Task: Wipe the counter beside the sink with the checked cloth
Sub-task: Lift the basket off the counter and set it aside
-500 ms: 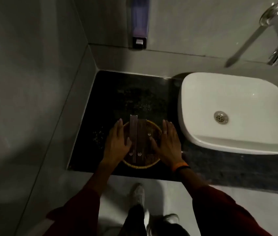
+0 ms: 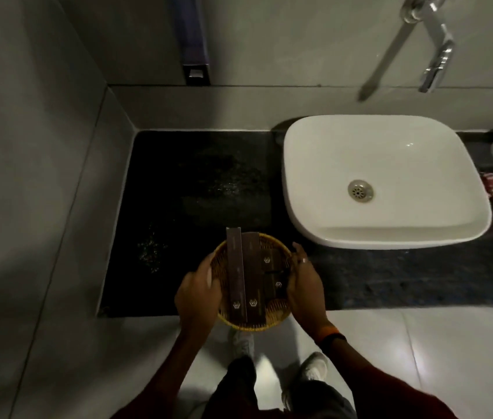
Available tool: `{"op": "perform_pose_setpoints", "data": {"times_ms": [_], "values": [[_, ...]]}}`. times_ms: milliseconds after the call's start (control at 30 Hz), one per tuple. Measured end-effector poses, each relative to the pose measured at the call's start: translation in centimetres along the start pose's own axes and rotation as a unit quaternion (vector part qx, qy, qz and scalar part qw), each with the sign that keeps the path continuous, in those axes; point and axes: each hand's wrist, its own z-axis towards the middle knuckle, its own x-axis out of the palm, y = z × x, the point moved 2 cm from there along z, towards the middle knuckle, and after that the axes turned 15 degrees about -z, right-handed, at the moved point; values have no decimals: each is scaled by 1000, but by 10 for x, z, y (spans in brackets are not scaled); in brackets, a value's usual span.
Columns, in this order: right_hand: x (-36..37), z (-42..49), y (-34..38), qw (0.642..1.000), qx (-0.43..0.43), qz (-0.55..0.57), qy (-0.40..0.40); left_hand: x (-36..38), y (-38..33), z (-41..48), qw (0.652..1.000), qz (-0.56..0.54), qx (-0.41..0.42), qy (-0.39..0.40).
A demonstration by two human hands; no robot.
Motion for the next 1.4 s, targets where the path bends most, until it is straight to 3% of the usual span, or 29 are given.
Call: {"op": "perform_pose_setpoints", "data": {"times_ms": [200,400,767,1233,1333,1400], "values": [[-58,-42,-94,999,23,15,-30,69,-35,-74,997,-31,13,64],[-147,-51,-209,994,91,11,-55,183,-104,-130,991,-19,22,130],[-311,28,-412,992,93,-5,-91,391,-269,-177,979,-102,47,168],[-343,136,-459,994,91,49,-26,454,-345,-146,986,-102,57,117],[-351,139,-467,990,107,74,-45,457,-355,-173,989,-96,86,68],[-364,145,-470,984,123,109,-71,463,-373,-186,983,-92,155,30]]}}
